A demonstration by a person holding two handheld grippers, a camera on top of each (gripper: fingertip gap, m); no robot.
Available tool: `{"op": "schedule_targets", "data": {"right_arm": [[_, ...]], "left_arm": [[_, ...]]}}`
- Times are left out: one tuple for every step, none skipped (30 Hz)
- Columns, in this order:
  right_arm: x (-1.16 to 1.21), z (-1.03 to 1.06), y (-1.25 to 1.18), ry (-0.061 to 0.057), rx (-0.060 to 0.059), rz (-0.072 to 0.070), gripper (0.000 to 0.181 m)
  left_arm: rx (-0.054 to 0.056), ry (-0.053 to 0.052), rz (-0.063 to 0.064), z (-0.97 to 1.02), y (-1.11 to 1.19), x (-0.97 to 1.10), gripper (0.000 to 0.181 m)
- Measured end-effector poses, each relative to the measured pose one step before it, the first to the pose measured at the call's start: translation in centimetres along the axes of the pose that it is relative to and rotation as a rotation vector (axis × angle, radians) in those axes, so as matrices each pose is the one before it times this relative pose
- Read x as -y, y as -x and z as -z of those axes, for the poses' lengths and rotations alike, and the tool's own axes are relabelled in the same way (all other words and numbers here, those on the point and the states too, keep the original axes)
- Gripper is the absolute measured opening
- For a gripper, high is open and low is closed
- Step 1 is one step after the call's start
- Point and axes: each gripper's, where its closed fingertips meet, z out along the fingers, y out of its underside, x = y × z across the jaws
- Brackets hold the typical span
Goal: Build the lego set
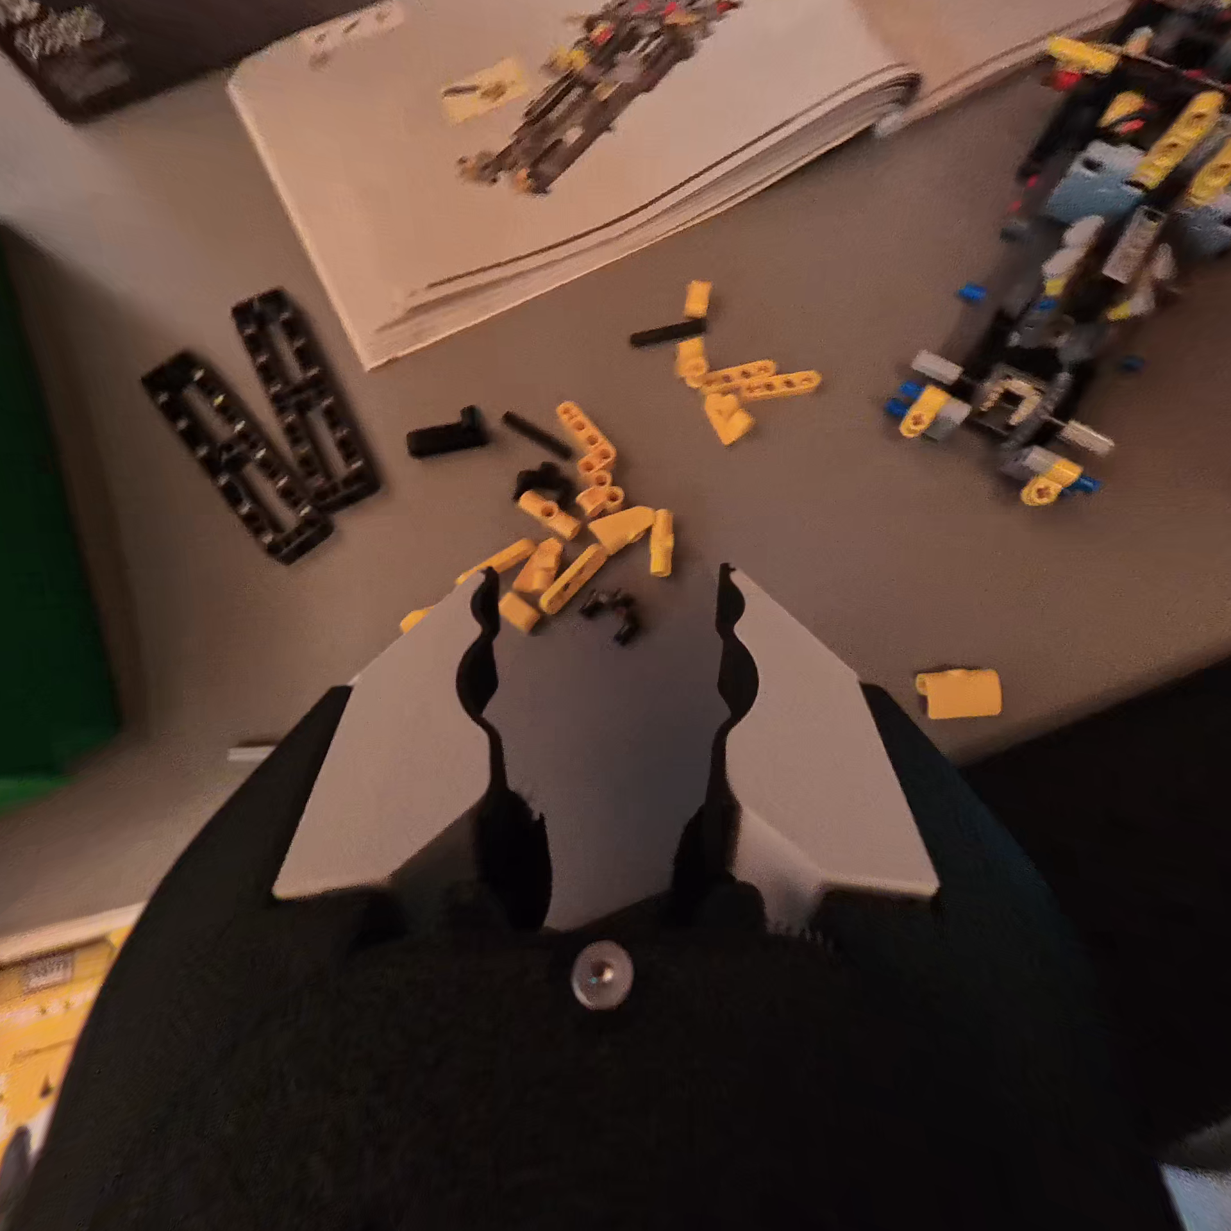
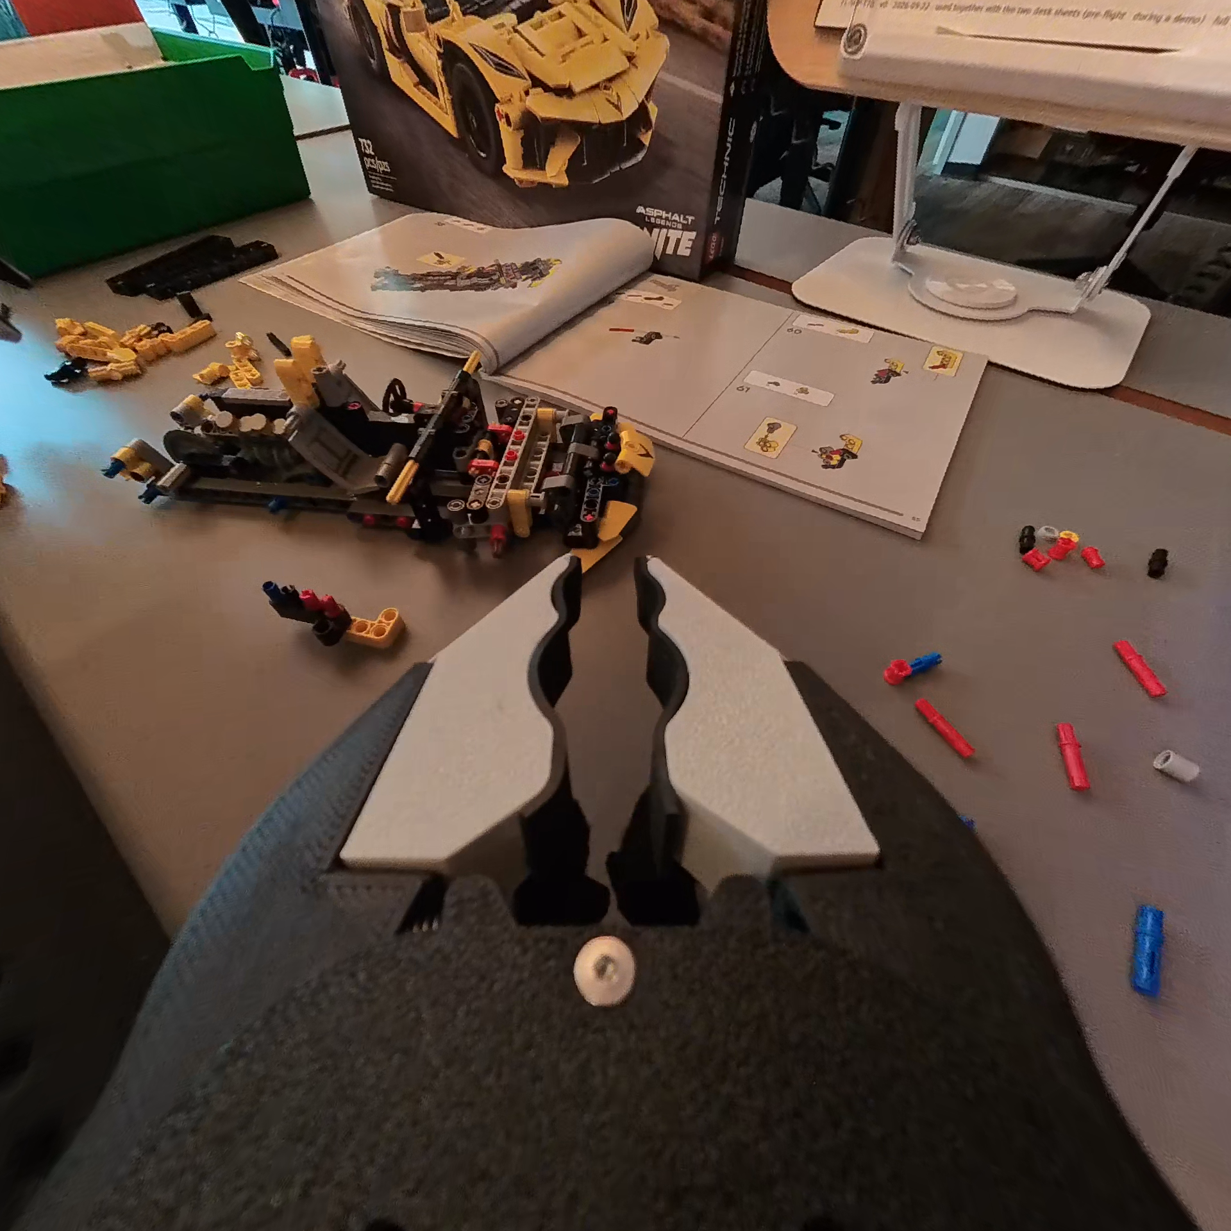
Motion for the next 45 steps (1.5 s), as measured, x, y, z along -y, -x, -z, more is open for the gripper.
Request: {"op": "schedule_targets", "data": {"right_arm": [[-0.036,-0.048,0.005,0.0019,0.0022,-0.0013,0.015],[-0.066,-0.064,0.002,0.0041,0.0023,-0.0015,0.015],[-0.067,-0.062,0.016,0.0043,0.0026,-0.0016,0.015],[-0.042,-0.044,0.011,0.0024,0.0025,-0.0016,0.015],[-0.019,-0.032,0.008,0.0009,0.0022,-0.0019,0.015],[-0.017,0.005,-0.004,0.0004,0.0014,-0.0023,0.015],[-0.01,0.024,-0.008,-0.0008,0.0012,-0.0027,0.015],[0.008,0.063,0.001,-0.0018,0.0013,-0.0031,0.015],[0.048,0.082,0.006,-0.0042,0.0011,-0.0031,0.014],[0.07,0.086,0.008,-0.0061,0.002,-0.0031,0.014],[0.081,0.074,-0.003,-0.0056,0.0014,-0.0039,0.014],[0.027,0.045,-0.031,-0.0027,0.0005,-0.004,0.013],[-0.014,0.018,-0.032,-0.0001,0.0012,-0.0033,0.013],[-0.035,-0.017,-0.014,0.0019,0.0014,-0.0021,0.013],[-0.039,-0.037,-0.008,0.0019,0.0016,-0.0009,0.014],[-0.022,-0.044,0.028,0.0015,0.0024,0.0,0.013],[-0.028,-0.041,0.036,0.0019,0.0033,0.0005,0.014],[-0.059,-0.049,0.042,0.003,0.0035,0.0,0.013],[-0.046,-0.04,0.019,0.0027,0.0024,-0.0004,0.014],[-0.02,-0.038,0.009,0.0013,0.0022,-0.0008,0.014],[-0.006,-0.006,0.017,0.0,0.0032,-0.0018,0.014],[0.017,-0.002,0.023,-0.0012,0.0035,-0.0035,0.013],[0.023,0.01,-0.005,-0.002,0.0029,-0.0038,0.013],[0.029,0.016,-0.008,-0.0017,0.0026,-0.0039,0.013],[0.023,0.018,-0.015,-0.0021,0.0026,-0.0046,0.013],[0.035,0.029,-0.006,-0.0026,0.0024,-0.0047,0.013],[0.026,0.033,-0.019,-0.0029,0.0021,-0.0038,0.013],[0.041,0.034,-0.011,-0.0033,0.0014,-0.0034,0.013],[0.042,0.026,-0.014,-0.0031,0.0013,-0.0029,0.014],[0.04,0.027,-0.006,-0.0023,0.0009,-0.0018,0.013],[0.032,0.016,-0.004,-0.0022,0.0003,-0.0004,0.013],[0.04,-0.004,0.009,-0.0017,-0.0002,0.0014,0.013],[0.044,-0.014,0.001,-0.0009,-0.001,0.004,0.013],[0.045,-0.053,0.0,-0.0009,-0.0018,0.0059,0.012],[0.021,-0.065,0.031,0.0014,-0.0009,0.0064,0.012],[-0.014,-0.063,0.058,0.0026,0.0006,0.0051,0.012],[-0.008,-0.019,0.059,0.0017,0.0003,0.004,0.012],[0.027,0.05,0.028,-0.0016,-0.0022,0.0041,0.012],[0.092,0.089,0.011,-0.0064,-0.0028,0.0033,0.012],[0.131,0.117,-0.011,-0.0085,-0.0026,0.0009,0.012],[0.116,0.124,-0.032,-0.0079,-0.0019,-0.002,0.011],[0.094,0.111,-0.028,-0.0064,-0.0004,-0.0039,0.011],[0.049,0.102,-0.047,-0.0048,-0.0007,-0.0046,0.011],[0.031,0.095,-0.077,-0.0039,-0.0024,-0.0052,0.011],[0.061,0.096,-0.05,-0.0039,-0.0023,-0.0042,0.011]], "left_arm": [[-0.0072,0.0027,0.0311,0.06,0.237,-0.005,0.068],[-0.023,-0.0106,0.021,-0.012,-0.226,0.349,0.068],[-0.0236,-0.0191,0.0122,-0.169,-0.475,0.66,0.068],[-0.017,-0.0222,0.0041,-0.36,-0.557,0.836,0.068],[-0.012,-0.0155,-0.004,-0.56,-0.547,0.823,0.067],[-0.0059,-0.0023,-0.0084,-0.727,-0.429,0.662,0.066],[-0.0036,0.0096,-0.0082,-0.862,-0.328,0.445,0.065],[-0.0063,0.0172,0.0045,-0.945,-0.272,0.291,0.065],[0.0044,0.0189,0.0304,-0.985,0.02,0.267,0.064],[0.0078,0.0195,0.0319,-0.922,0.202,0.142,0.063],[-0.0013,0.0166,0.0244,-0.809,0.105,0.011,0.063],[-0.0158,0.0118,0.0213,-0.691,-0.129,-0.049,0.063],[-0.0227,0.0056,0.0194,-0.574,-0.261,-0.043,0.063],[-0.0138,0.0035,0.0163,-0.48,-0.163,-0.076,0.062],[-0.003,0.0025,0.0086,-0.403,-0.061,-0.032,0.061],[0.0083,0.0014,-0.0002,-0.321,0.084,-0.015,0.057],[0.0164,0.0044,-0.0095,-0.258,0.167,-0.036,0.049],[0.0178,0.0019,-0.0131,-0.178,0.143,0.032,0.04],[0.0158,-0.0038,-0.0123,-0.092,0.103,0.102,0.033],[0.0058,-0.0019,-0.0132,-0.029,-0.053,0.051,0.015],[-0.0031,-0.0022,-0.0119,0.001,-0.193,0.039,0.009],[0.001,0.0055,-0.0063,-0.024,-0.106,-0.06,0.009],[0.0078,0.0026,-0.0021,0.007,0.028,0.002,0.009],[0.0106,0.0035,-0.0033,0.031,0.1,-0.009,0.009],[0.0056,0.0018,-0.0056,0.06,0.062,0.004,0.009],[0.0003,0.0001,-0.0042,0.083,-0.017,0.036,0.009],[-0.002,-0.0039,-0.0015,0.113,-0.006,0.113,0.009],[-0.0029,-0.0075,0.0016,0.175,0.015,0.213,0.009],[-0.0114,-0.014,0.0056,0.265,-0.064,0.352,0.009],[-0.0355,-0.0225,0.0124,0.391,-0.416,0.569,0.009],[-0.0704,-0.0337,0.023,0.541,-1.0,0.818,0.009],[-0.1028,-0.0426,0.0355,0.641,-1.548,1.011,0.009],[-0.1306,-0.044,0.0459,0.616,-2.023,1.038,0.009],[-0.1484,-0.0395,0.0529,0.475,-2.378,0.955,0.009],[-0.1451,-0.0282,0.0527,0.213,-2.376,0.718,0.008],[-0.1114,-0.0099,0.0336,-0.148,-1.964,0.317,0.008],[-0.0699,0.012,-0.0013,-0.509,-1.453,-0.2,0.008],[-0.0308,0.0341,-0.0332,-0.822,-0.936,-0.67,0.008],[0.009,0.0517,-0.0566,-1.078,-0.384,-1.03,0.008],[0.034,0.0658,-0.074,-1.259,-0.072,-1.261,0.008],[0.0449,0.0699,-0.0805,-1.388,0.007,-1.29,0.008],[0.042,0.0661,-0.0758,-1.43,-0.146,-1.131,0.009],[0.0336,0.0535,-0.0647,-1.401,-0.362,-0.832,0.009],[0.0178,0.0392,-0.0563,-1.31,-0.608,-0.532,0.009],[0.0029,0.0339,-0.0547,-1.168,-0.766,-0.387,0.009]]}}
